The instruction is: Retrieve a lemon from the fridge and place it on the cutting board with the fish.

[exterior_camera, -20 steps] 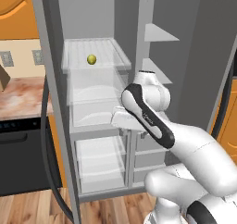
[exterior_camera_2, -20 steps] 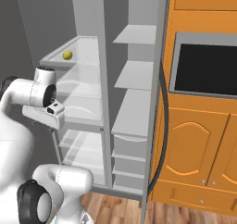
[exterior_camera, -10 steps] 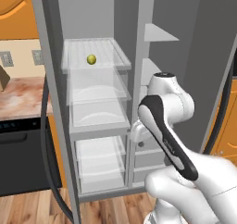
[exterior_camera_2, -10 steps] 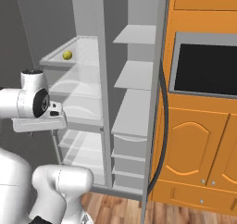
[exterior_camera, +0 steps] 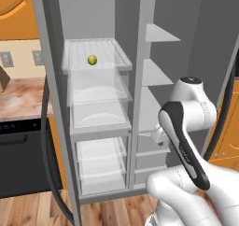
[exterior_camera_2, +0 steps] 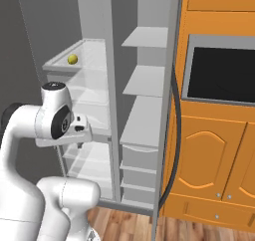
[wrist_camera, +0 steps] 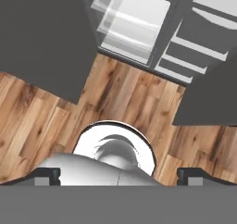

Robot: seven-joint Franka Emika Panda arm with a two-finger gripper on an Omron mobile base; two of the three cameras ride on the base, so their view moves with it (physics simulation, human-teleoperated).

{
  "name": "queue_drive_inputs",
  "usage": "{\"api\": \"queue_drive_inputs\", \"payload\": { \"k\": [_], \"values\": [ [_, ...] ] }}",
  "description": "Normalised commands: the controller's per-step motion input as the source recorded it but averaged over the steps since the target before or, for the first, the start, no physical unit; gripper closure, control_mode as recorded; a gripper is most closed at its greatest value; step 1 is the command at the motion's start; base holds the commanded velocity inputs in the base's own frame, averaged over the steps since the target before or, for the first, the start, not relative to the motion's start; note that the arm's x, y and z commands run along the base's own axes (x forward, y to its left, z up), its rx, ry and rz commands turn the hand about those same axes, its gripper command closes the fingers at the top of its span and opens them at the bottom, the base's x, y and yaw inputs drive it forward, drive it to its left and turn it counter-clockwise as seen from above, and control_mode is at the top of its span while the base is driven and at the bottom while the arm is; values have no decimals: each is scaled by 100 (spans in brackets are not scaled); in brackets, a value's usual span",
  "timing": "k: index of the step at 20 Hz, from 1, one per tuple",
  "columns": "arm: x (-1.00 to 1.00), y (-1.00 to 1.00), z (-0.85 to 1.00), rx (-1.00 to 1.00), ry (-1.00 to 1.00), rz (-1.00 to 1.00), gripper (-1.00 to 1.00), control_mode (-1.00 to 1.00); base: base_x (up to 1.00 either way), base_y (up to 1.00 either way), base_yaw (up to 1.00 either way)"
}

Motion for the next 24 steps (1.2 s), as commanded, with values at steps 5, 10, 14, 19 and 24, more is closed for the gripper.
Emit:
{"api": "queue_drive_inputs", "payload": {
  "k": [5, 10, 14, 19, 24],
  "values": [
    [9, -27, -13, 0, 2, -22, -100, -100, 0, 0, 0],
    [0, -1, 0, 0, 0, -1, -100, -100, 0, 0, 0],
    [0, 20, 0, 0, 0, 0, -100, -100, 0, 0, 0],
    [0, 22, 0, 0, 0, 0, -100, -100, 0, 0, 0],
    [0, 5, 0, 0, 0, 0, -100, 100, 0, 40, 8]
  ]
}}
